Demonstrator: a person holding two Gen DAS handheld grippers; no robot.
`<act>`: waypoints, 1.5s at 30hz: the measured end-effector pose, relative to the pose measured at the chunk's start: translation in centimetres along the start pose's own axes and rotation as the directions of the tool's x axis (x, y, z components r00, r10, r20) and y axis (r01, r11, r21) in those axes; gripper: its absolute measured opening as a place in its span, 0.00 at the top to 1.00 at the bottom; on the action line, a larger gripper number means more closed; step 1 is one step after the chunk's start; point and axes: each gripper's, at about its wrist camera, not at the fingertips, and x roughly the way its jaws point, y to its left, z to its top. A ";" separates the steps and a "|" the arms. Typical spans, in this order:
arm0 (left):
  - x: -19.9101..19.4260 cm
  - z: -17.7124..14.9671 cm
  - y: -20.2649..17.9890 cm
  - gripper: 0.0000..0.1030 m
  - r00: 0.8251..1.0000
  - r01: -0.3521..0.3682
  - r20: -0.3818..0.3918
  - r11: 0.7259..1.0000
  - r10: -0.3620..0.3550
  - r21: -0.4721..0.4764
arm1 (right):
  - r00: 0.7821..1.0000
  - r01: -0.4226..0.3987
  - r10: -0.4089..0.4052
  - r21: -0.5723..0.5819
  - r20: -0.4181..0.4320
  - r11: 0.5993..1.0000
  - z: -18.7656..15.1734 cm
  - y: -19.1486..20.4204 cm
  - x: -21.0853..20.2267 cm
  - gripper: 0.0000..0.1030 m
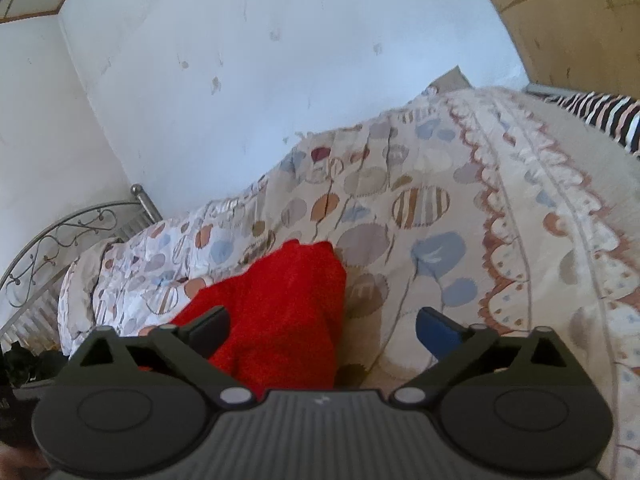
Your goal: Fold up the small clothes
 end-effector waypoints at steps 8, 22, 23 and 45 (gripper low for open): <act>-6.7 0.7 0.2 0.01 0.996 0.048 0.078 0.996 -0.042 -0.070 | 0.996 0.027 -0.020 -0.080 0.087 0.996 0.4 1.9 -5.4 0.00; -17.9 -2.4 1.0 0.01 0.976 0.086 0.206 0.992 -0.065 -0.097 | 0.974 0.038 0.019 -0.248 0.224 0.968 -1.5 6.4 -16.3 0.00; -18.4 -2.6 1.2 0.01 0.975 0.087 0.211 0.991 -0.065 -0.099 | 0.972 0.035 0.025 -0.253 0.233 0.967 -1.7 6.6 -17.0 0.00; -26.6 -13.9 6.2 0.01 0.967 0.116 0.244 0.980 -0.074 -0.162 | 0.949 0.117 -0.010 -0.323 0.315 0.939 -11.7 10.9 -27.4 0.00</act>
